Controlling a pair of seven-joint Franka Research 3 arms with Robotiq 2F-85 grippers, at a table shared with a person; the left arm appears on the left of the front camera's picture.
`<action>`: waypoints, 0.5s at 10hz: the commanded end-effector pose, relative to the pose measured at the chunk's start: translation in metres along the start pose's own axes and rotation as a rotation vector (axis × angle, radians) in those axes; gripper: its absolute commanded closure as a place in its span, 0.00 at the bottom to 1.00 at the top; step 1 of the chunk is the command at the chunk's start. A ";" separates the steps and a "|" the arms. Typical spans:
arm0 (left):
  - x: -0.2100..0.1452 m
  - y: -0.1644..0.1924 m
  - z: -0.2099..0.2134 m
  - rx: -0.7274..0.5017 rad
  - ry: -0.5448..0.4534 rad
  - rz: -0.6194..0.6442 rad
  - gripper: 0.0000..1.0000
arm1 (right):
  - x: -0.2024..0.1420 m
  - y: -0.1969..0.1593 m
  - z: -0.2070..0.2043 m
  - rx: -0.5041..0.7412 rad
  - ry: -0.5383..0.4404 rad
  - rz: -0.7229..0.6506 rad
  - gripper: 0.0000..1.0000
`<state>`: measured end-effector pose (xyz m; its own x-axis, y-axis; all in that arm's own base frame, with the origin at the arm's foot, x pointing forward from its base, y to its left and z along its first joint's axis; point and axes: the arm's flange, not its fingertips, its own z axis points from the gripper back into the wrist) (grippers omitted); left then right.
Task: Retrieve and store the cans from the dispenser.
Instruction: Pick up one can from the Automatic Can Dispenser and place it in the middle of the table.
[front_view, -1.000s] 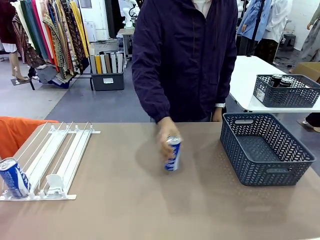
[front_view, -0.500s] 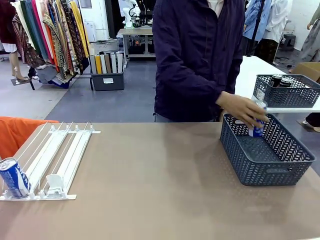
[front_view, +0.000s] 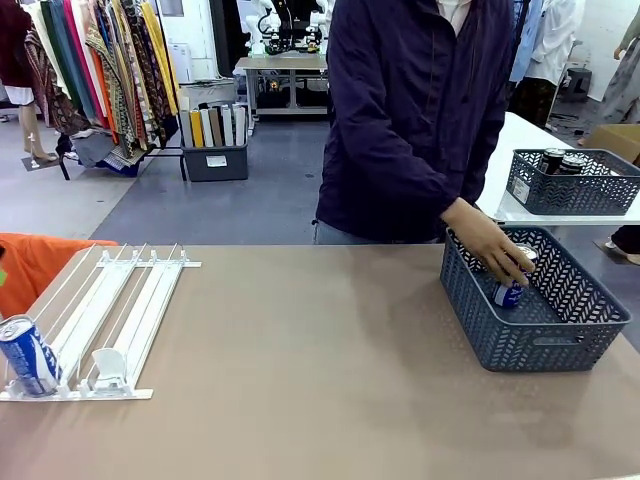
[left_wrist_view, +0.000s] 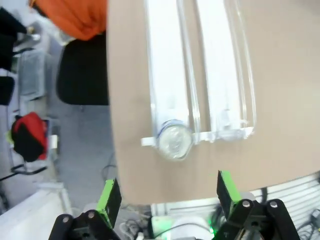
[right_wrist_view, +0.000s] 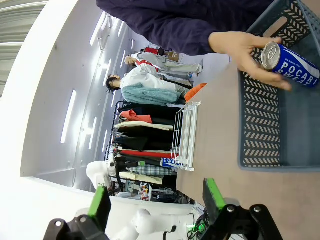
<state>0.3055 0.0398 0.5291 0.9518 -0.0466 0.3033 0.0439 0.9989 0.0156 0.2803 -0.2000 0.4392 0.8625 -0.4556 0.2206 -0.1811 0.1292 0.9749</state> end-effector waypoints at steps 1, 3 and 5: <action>-0.011 0.004 -0.048 -0.109 0.052 -0.008 0.00 | 0.000 0.001 0.001 0.003 0.009 0.016 0.00; -0.009 -0.002 -0.073 -0.086 0.097 -0.023 0.00 | 0.000 0.001 0.001 0.003 0.009 0.016 0.00; -0.007 -0.011 -0.097 -0.032 0.158 -0.041 0.00 | 0.000 0.001 0.001 0.003 0.009 0.016 0.00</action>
<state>0.3459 0.0363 0.4639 0.9855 -0.0731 0.1535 0.0813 0.9955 -0.0484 0.2803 -0.2000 0.4392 0.8625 -0.4556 0.2205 -0.1810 0.1292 0.9750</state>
